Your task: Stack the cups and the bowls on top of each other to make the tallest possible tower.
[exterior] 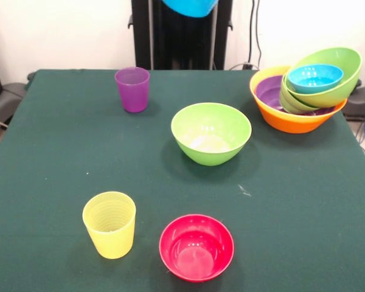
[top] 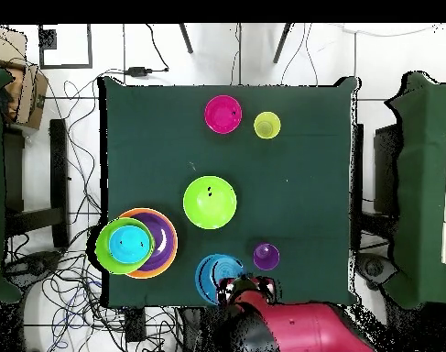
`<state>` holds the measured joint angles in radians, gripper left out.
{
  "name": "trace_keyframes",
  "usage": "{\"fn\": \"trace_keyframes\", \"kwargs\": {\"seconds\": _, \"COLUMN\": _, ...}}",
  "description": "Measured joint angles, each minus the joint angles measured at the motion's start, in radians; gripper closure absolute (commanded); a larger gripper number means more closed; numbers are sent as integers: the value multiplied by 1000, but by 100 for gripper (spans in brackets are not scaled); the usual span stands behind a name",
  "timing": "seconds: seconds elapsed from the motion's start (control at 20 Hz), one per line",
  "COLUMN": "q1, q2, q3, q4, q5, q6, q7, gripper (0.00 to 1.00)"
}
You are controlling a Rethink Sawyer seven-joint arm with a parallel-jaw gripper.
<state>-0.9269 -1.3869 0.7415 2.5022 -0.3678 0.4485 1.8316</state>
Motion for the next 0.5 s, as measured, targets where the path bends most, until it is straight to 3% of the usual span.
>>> {"fn": "trace_keyframes", "kwargs": {"seconds": 0.5, "q1": 87, "q2": -19, "q3": -72, "q4": 40, "q5": -1, "q6": -12, "q7": 0, "gripper": 100}}
